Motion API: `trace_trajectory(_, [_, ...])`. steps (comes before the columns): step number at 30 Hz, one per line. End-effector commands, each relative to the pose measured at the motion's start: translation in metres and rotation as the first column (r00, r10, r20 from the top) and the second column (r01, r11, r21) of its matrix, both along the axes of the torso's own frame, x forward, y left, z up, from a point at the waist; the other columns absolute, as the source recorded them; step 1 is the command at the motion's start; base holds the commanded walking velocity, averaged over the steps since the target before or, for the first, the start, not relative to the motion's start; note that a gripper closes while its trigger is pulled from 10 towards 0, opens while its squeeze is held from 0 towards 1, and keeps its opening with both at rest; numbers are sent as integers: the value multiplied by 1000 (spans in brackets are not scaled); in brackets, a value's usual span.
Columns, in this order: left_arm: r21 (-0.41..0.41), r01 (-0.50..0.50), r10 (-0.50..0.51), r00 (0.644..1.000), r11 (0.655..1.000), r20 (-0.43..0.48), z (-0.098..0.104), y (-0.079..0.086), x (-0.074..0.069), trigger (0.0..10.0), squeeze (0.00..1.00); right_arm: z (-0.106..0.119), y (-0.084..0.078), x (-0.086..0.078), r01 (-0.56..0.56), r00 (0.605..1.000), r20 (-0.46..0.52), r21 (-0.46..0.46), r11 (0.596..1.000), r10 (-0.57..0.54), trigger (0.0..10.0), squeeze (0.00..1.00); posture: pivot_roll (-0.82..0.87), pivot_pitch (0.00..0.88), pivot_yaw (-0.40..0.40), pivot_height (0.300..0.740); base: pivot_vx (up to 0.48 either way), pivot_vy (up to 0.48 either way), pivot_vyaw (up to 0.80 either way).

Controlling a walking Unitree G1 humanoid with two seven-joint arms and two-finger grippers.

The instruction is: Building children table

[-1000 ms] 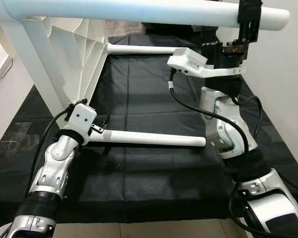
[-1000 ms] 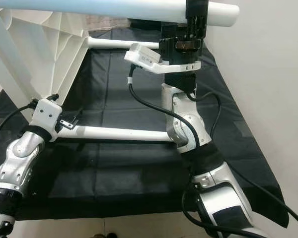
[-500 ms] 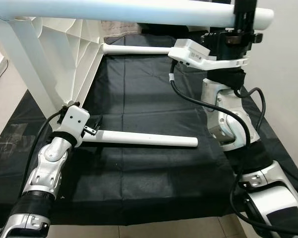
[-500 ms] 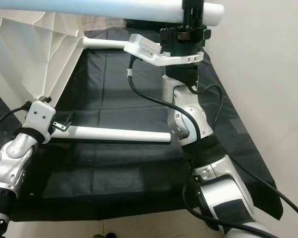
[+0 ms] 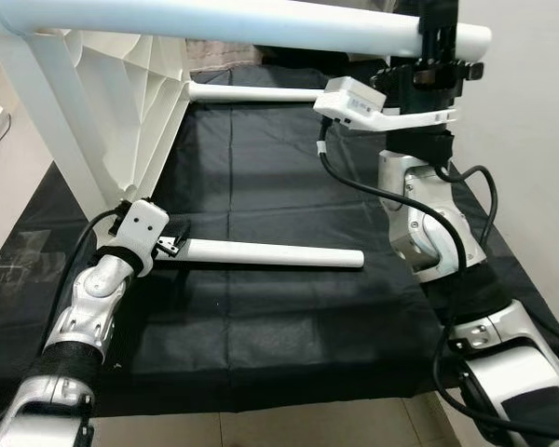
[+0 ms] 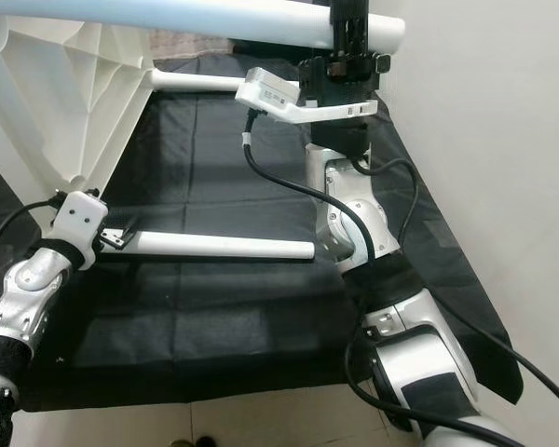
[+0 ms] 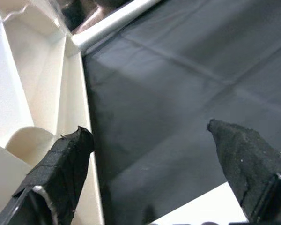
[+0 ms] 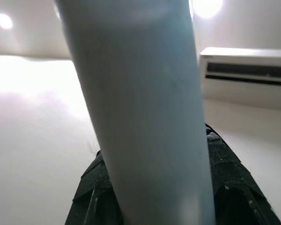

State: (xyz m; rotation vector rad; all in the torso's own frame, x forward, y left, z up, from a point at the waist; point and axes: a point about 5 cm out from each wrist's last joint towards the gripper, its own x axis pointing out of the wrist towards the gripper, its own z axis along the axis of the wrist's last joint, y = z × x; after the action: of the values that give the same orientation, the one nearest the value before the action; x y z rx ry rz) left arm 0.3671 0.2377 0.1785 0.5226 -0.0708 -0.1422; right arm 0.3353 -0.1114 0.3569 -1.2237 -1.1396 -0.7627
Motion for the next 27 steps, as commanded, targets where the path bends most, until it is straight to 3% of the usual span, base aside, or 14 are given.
trace_trajectory(1, [58, -150, 149, 988, 987, 28, 21, 47, -3, 10000, 0, 8, -9, 0, -50, 999, 14, 72, 996, 49, 0, 0, 72, 178, 17, 740, 0, 0, 0])
trace_trajectory(3, [129, -169, 163, 985, 977, 59, 42, 60, -1, 10000, 0, 17, -20, 5, -29, 1000, 4, 93, 995, 28, 0, 0, 74, 178, 18, 740, 0, 0, 0])
trace_trajectory(7, [166, -186, 175, 981, 968, 80, 57, 71, -1, 10000, 0, 24, -29, 9, -8, 1000, 0, 111, 994, 8, 0, 0, 90, 173, 20, 740, 0, 0, 0])
trace_trajectory(8, [202, -195, 177, 979, 960, 101, 70, 77, -1, 10000, 0, 31, -37, 10, 9, 1000, 5, 128, 992, -10, 0, 0, 91, 173, 20, 740, 0, 0, 0])
trace_trajectory(10, [202, -195, 177, 979, 960, 101, 70, 77, -1, 10000, 0, 31, -37, 10, 9, 1000, 5, 128, 992, -10, 0, 0, 91, 173, 20, 740, 0, 0, 0])
trace_trajectory(12, [295, -213, 174, 973, 931, 152, 101, 87, -2, 10000, 0, 43, -58, 13, 43, 999, -8, 206, 978, -43, 0, 0, 105, 174, 26, 740, 0, 0, 0])
trace_trajectory(13, [295, -213, 174, 973, 931, 152, 101, 87, -2, 10000, 0, 43, -58, 13, 43, 999, -8, 206, 978, -43, 0, 0, 105, 174, 26, 740, 0, 0, 0])
trace_trajectory(15, [360, -238, 173, 964, 902, 204, 128, 92, -4, 10000, 0, 39, -81, 19, 60, 996, -82, 361, 931, -33, 0, 0, 108, 172, 29, 740, 0, 0, 0])
trace_trajectory(16, [360, -238, 173, 964, 902, 204, 128, 92, -4, 10000, 0, 39, -81, 19, 60, 996, -82, 361, 931, -33, 0, 0, 108, 172, 29, 740, 0, 0, 0])
trace_trajectory(18, [413, -251, 160, 957, 876, 243, 145, 91, -3, 10000, 0, 26, -97, 26, 72, 987, -158, 481, 874, 6, 0, 0, 110, 172, 33, 740, 0, 0, 0])
trace_trajectory(22, [446, -245, 132, 954, 861, 270, 160, 86, -1, 10000, 0, 16, -106, 29, 88, 981, -191, 528, 845, 17, 0, 0, 119, 172, 35, 740, 0, 0, 0])
trace_trajectory(24, [481, -248, 102, 946, 841, 308, 178, 77, 1, 10000, 0, 7, -114, 32, 104, 972, -230, 589, 802, 43, 0, 0, 120, 171, 36, 740, 0, 0, 0])
trace_trajectory(27, [496, -252, 94, 942, 831, 322, 184, 74, 2, 10000, 0, 4, -116, 34, 110, 968, -244, 610, 785, 54, 0, 0, 120, 171, 36, 740, 0, 0, 0])
